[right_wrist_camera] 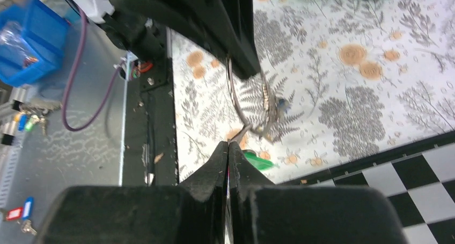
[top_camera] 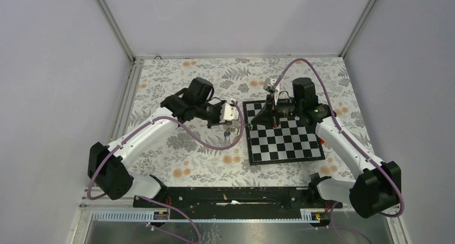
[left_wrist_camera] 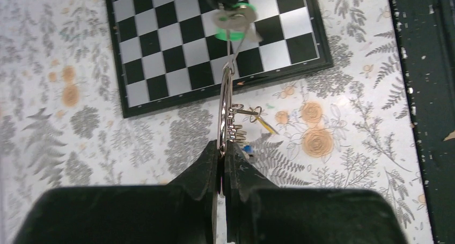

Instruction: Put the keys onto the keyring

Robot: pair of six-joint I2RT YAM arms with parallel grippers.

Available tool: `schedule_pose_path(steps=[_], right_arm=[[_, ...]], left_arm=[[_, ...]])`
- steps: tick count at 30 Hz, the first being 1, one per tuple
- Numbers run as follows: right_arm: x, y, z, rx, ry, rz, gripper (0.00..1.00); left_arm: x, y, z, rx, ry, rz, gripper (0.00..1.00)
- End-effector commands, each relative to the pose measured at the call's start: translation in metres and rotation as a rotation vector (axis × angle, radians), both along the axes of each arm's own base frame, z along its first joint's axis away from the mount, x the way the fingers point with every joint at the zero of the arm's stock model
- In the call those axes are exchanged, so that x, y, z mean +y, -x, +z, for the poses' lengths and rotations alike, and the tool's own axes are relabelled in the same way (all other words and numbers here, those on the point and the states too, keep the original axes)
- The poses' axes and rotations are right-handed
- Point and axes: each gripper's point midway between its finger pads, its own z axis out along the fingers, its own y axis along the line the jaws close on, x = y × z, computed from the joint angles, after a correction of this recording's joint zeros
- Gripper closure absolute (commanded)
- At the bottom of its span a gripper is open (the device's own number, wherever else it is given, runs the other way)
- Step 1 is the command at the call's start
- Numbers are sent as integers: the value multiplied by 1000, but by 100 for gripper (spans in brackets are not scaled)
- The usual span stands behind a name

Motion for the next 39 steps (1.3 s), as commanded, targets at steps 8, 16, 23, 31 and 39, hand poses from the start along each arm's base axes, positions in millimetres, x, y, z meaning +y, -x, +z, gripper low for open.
schedule_pose_path(steps=[8,16,23,31,39], right_arm=[[-13,4,-36,-43,98,-20,85],[-18,-1,-34,-94,120,-70,31],[-22,-6,-30,-130,129,-117,22],[-33,-25,-27,-186,178,-228,20],[-52,-51,-32,-194,237,-386,18]], left_arm=[[-3,-20,73,-145,72,64,100],[11,-27,87,-222,43,113,100],[40,-41,85,-251,-22,237,100],[48,-60,52,-124,-92,403,100],[29,-78,37,-13,-19,489,100]])
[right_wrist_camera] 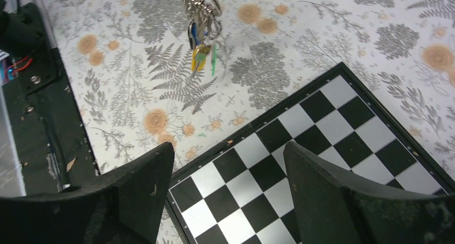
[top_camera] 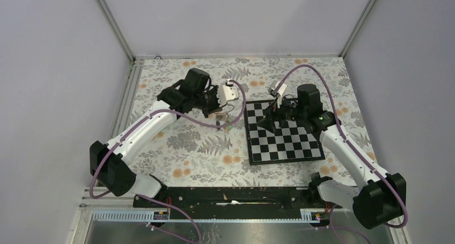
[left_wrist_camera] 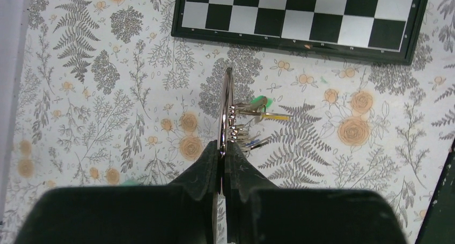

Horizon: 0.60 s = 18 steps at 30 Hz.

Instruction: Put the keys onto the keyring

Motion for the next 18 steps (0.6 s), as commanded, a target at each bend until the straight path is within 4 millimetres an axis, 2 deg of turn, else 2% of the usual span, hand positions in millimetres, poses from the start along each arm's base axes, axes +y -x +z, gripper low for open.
schedule_pose_path(steps=[1,5,9,14,18], right_arm=[[-14,-21,4,-49,22,-122,18],[-17,-25,1,-44,30,-141,18],[-18,-26,-2,-37,34,-146,17],[-19,-26,-4,-28,35,-149,17],[-19,-27,-6,-23,35,-149,16]], left_arm=[[-13,-29,15,-31,107,102,100],[-8,-54,13,29,148,168,100],[-6,-68,6,139,204,233,100],[-10,-71,-9,274,301,309,97],[-10,-66,-6,360,378,318,98]])
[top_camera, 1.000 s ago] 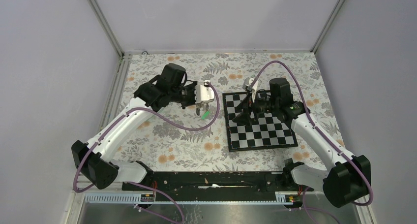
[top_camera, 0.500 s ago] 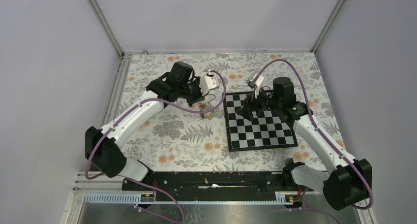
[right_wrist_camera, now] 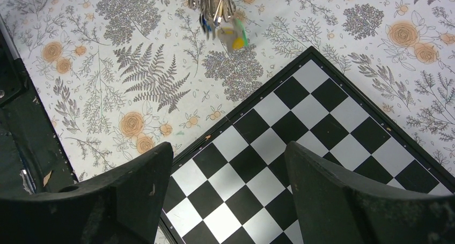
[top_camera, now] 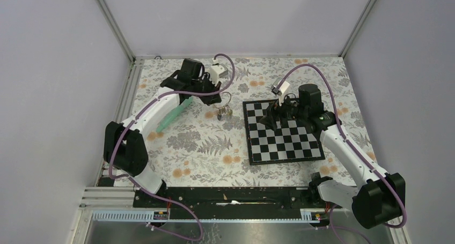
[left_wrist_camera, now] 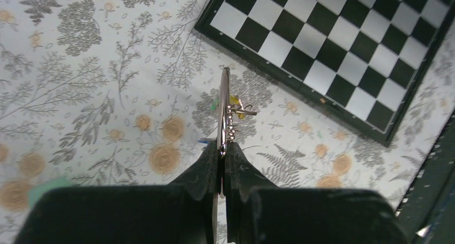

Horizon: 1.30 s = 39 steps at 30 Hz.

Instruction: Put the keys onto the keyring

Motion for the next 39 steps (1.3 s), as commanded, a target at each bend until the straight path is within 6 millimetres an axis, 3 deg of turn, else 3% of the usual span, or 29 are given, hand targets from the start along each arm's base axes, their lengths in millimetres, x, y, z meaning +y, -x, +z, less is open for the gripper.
schedule_pose_path(steps=[1,5,8,12,18,25,31,39], right_arm=[[-1,-7,3,-17,-12,-15,16],[-1,-8,0,-10,-10,-17,16],[-2,-8,0,-9,-13,-19,16],[-3,-8,0,-7,-14,-20,16],[-2,-7,-3,3,-16,-13,15],[-1,-6,-6,20,-26,-6,14],[-1,-5,-8,31,-26,-4,13],[-2,-5,-10,42,-29,-3,12]], left_arm=[[-21,6,32,46,209,-21,98],[-36,31,40,142,323,-117,99],[-32,34,22,193,310,-82,100],[-5,24,-14,268,268,42,100],[53,-4,-55,366,248,262,97],[94,-23,-100,524,211,357,89],[122,-34,-118,516,162,421,80],[149,-46,-118,468,135,467,77]])
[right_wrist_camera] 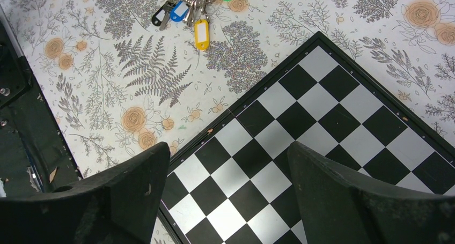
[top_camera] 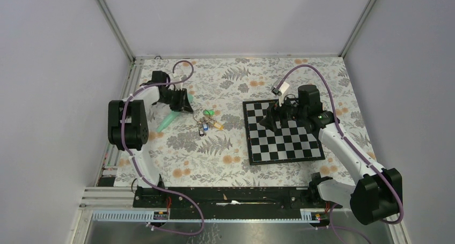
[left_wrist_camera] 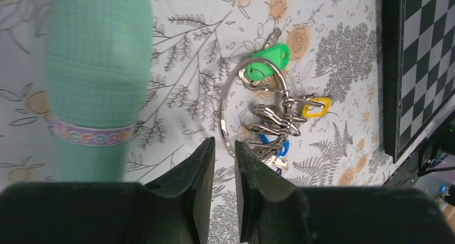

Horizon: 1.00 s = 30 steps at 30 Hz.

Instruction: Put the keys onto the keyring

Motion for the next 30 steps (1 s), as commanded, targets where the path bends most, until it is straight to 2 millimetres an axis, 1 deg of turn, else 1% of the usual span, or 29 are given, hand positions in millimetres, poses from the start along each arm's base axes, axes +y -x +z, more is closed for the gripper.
schedule_pose_path(steps=[1,5,8,11,13,15,16,17,19,21,23,24,27,30], right_arm=[[1,-4,5,-17,-23,3,12],[1,-5,4,-13,-24,3,11],[1,-5,4,-12,-25,2,11],[-1,-5,5,-15,-24,-1,10],[-1,-6,5,-24,-20,-5,10],[-4,-8,7,-41,-10,-16,9],[-6,-9,7,-50,-4,-25,8],[-8,-12,10,-65,2,-38,7],[-13,-16,12,-89,16,-72,4],[-18,-22,16,-112,30,-108,1],[-24,-29,19,-131,45,-154,1],[-27,-32,22,-140,53,-177,0],[-39,-43,30,-176,84,-253,1],[-54,-54,37,-216,112,-362,0]], left_arm=[[17,-19,12,-85,-46,3,76],[22,-18,11,-95,-73,-1,76],[24,-18,15,-119,-89,-10,76],[25,-19,28,-176,-97,-36,73],[25,-21,41,-230,-106,-51,69],[29,-22,53,-290,-135,-46,61],[33,-26,62,-343,-158,-36,57],[37,-28,70,-386,-184,-22,51],[46,-33,89,-482,-238,20,37],[57,-34,114,-587,-282,76,23],[67,-35,133,-665,-318,131,7],[72,-34,143,-700,-330,153,2],[80,-29,167,-782,-348,200,1],[86,-21,188,-852,-351,245,1]])
